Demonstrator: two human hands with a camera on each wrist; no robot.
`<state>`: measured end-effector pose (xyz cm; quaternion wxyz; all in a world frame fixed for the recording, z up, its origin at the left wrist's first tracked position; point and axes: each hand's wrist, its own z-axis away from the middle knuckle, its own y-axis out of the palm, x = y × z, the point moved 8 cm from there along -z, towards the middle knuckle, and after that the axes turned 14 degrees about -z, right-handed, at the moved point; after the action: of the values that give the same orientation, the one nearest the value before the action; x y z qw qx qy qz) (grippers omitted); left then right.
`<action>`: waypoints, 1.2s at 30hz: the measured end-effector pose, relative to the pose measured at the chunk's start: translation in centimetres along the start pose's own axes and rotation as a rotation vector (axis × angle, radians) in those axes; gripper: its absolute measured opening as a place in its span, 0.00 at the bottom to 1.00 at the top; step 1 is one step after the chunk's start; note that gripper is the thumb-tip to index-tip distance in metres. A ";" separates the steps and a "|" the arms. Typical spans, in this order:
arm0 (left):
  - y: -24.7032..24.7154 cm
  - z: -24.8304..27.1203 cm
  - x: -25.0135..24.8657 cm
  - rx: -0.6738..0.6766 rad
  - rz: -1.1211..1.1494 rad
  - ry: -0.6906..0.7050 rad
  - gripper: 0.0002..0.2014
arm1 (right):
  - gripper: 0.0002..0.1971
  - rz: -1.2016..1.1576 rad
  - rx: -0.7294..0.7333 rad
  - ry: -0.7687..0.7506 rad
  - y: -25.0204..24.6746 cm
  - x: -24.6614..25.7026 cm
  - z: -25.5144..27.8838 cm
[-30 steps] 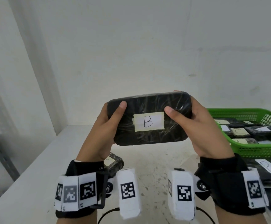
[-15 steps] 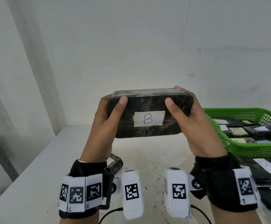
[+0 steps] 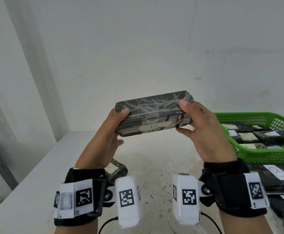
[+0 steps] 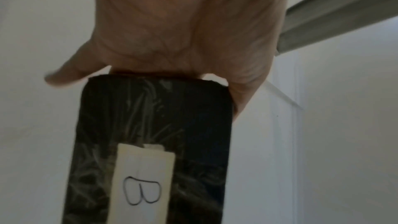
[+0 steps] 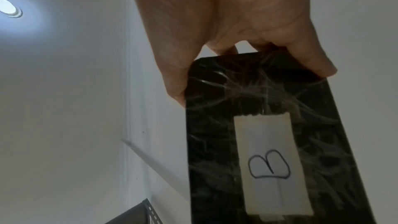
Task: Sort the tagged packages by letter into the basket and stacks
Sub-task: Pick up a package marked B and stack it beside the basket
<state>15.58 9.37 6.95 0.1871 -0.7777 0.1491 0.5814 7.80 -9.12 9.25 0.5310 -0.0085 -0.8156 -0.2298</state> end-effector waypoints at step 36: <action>-0.1 0.0 -0.7 -0.085 -0.022 -0.012 0.20 | 0.25 0.024 0.038 0.167 0.6 -1.1 0.1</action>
<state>15.48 9.48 7.70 0.1610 -0.7830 0.1144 0.5899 8.36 -8.28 8.43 0.5999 0.0111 -0.7726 -0.2077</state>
